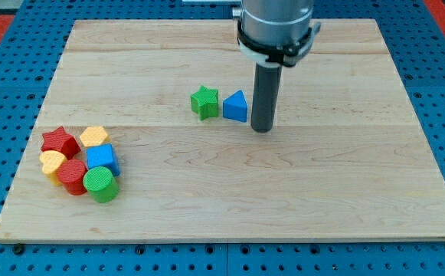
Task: Push the green star up a bit
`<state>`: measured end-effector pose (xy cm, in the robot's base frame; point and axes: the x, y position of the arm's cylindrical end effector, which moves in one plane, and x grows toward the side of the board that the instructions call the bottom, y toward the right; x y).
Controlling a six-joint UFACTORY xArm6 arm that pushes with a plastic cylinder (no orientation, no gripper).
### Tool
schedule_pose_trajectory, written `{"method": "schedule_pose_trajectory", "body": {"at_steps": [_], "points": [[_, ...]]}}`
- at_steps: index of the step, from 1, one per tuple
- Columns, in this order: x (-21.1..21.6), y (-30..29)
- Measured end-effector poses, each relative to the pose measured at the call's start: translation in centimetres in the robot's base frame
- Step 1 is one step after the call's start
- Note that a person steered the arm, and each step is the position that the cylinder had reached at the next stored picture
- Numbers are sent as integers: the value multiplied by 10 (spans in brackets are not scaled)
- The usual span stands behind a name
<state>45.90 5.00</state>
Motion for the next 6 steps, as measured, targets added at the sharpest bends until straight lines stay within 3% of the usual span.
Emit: {"method": "schedule_pose_trajectory", "body": {"at_steps": [1, 3, 4, 5, 6], "points": [[3, -64], [-50, -74], [-65, -73], [-60, -36], [-36, -29]]}}
